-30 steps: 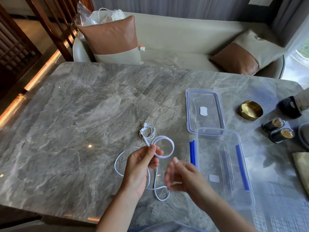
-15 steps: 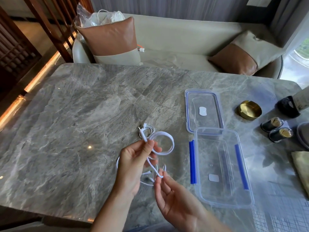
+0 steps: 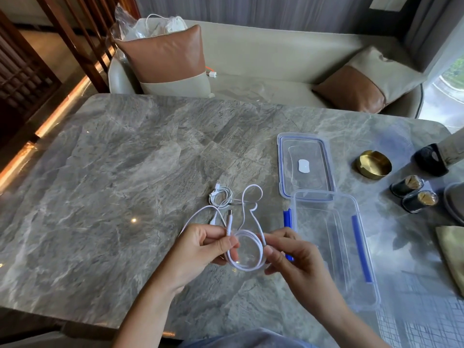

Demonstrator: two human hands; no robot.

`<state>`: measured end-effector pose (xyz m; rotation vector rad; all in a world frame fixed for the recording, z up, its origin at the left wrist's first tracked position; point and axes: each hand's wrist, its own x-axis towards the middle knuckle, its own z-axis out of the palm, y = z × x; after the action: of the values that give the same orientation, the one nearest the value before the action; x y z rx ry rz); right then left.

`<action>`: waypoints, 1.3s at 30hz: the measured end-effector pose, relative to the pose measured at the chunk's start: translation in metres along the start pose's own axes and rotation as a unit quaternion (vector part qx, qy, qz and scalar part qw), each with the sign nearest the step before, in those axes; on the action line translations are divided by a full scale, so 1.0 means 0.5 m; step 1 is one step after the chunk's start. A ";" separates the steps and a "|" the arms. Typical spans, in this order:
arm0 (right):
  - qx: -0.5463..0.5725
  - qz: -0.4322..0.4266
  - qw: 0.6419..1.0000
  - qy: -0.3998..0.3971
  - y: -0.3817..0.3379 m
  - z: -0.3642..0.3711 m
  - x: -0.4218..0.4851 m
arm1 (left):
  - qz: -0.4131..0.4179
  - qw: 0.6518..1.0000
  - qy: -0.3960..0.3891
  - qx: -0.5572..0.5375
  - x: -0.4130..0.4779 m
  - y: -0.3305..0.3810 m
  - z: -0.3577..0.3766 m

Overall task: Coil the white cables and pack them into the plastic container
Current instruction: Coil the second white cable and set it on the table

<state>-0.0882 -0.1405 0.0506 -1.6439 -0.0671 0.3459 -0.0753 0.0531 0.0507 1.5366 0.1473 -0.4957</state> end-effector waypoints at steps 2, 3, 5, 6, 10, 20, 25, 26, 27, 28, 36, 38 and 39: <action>-0.013 -0.003 1.000 -0.027 -0.009 0.000 -0.001 | 0.003 0.999 -0.028 0.033 0.000 0.003 0.005; -0.013 -0.005 0.999 -0.045 -0.015 0.001 -0.001 | 0.009 0.998 -0.043 0.051 -0.002 0.006 0.009; -0.014 -0.007 0.997 -0.078 -0.026 0.002 -0.003 | 0.027 0.995 -0.058 0.073 -0.004 0.010 0.016; -0.026 -0.008 0.996 -0.090 -0.030 0.000 -0.003 | 0.035 0.995 -0.056 0.080 -0.005 0.012 0.017; -0.087 -0.001 0.988 -0.130 -0.039 -0.022 0.006 | 0.068 0.991 -0.040 0.106 -0.009 0.008 0.014; 0.029 0.053 0.983 -0.174 -0.050 -0.046 0.017 | 0.161 0.963 -0.018 0.215 0.001 0.007 0.010; 0.035 0.057 0.985 -0.161 -0.052 -0.055 0.020 | 0.151 0.963 0.012 0.222 0.010 0.008 0.014; 0.032 0.050 0.987 -0.150 -0.053 -0.055 0.022 | 0.157 0.961 0.031 0.228 0.011 0.007 0.019; 0.036 0.042 0.989 -0.139 -0.054 -0.055 0.023 | 0.158 0.961 0.037 0.223 0.011 0.005 0.024; 0.048 0.036 0.990 -0.125 -0.054 -0.054 0.026 | 0.157 0.964 0.037 0.212 0.011 0.003 0.028; 0.117 0.010 0.992 -0.046 -0.041 -0.039 0.032 | 0.093 0.993 0.050 0.047 0.006 -0.013 0.044; 0.124 0.004 0.991 -0.042 -0.036 -0.034 0.035 | 0.086 0.994 0.061 0.033 0.008 -0.016 0.046; 0.130 0.003 0.991 -0.041 -0.035 -0.031 0.037 | 0.082 0.994 0.067 0.020 0.009 -0.017 0.047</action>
<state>-0.0637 -0.1490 0.0652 -1.3714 -0.0752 0.4091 -0.0797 0.0295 0.0425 1.6060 0.1134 -0.2662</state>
